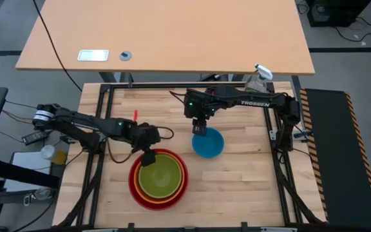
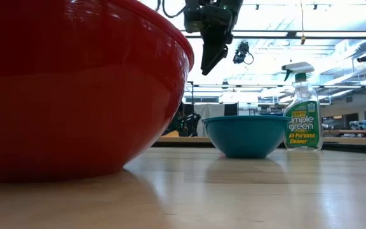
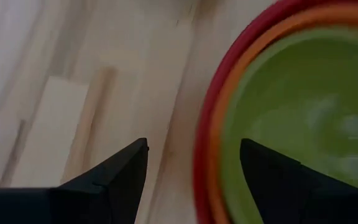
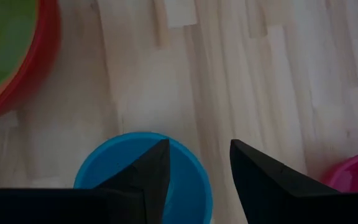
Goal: Nest bowls inside each other
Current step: Stack the small blue bowl on top of the medium green bowl
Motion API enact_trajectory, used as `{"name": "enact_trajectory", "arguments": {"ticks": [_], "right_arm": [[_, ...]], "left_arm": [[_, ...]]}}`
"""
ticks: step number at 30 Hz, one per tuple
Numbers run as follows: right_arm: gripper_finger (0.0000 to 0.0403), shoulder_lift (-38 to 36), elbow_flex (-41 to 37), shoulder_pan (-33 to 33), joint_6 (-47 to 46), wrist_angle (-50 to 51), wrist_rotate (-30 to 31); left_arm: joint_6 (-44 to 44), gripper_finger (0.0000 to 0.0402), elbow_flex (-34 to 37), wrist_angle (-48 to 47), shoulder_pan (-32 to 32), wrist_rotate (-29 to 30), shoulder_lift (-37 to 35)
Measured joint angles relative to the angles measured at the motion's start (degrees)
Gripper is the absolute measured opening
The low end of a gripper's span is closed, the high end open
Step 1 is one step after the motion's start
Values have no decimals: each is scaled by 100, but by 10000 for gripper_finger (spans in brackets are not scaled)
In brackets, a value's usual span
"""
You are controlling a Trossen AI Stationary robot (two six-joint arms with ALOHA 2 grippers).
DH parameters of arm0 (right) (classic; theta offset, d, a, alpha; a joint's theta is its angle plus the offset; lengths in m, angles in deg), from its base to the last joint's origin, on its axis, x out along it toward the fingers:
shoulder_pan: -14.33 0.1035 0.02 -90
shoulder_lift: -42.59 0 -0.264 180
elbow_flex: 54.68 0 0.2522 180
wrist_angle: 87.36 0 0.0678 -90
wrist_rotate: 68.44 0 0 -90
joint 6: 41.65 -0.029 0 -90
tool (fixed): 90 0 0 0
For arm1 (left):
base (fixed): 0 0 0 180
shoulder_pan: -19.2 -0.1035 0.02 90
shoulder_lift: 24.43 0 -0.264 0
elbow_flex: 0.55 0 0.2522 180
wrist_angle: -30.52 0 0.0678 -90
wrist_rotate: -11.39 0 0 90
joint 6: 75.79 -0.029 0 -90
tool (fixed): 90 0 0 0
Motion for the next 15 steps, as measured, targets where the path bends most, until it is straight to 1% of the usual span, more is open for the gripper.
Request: {"name": "enact_trajectory", "arguments": {"ticks": [2, 5, 10, 15], "right_arm": [[174, -4, -115, -48, 181, 52, -155], [174, -4, -497, -190, 496, 157, -272], [174, -2, -1265, -405, 988, 66, -588], [174, 0, -1872, -408, 1285, -319, -374]], "left_arm": [[-2, 259, -145, 20, 0, 46, -136], [-35, 259, -225, -32, 0, 272, -336], [-49, 259, -169, -19, 0, 846, -655], [-57, 259, -25, -57, -22, 1333, -937]]}}
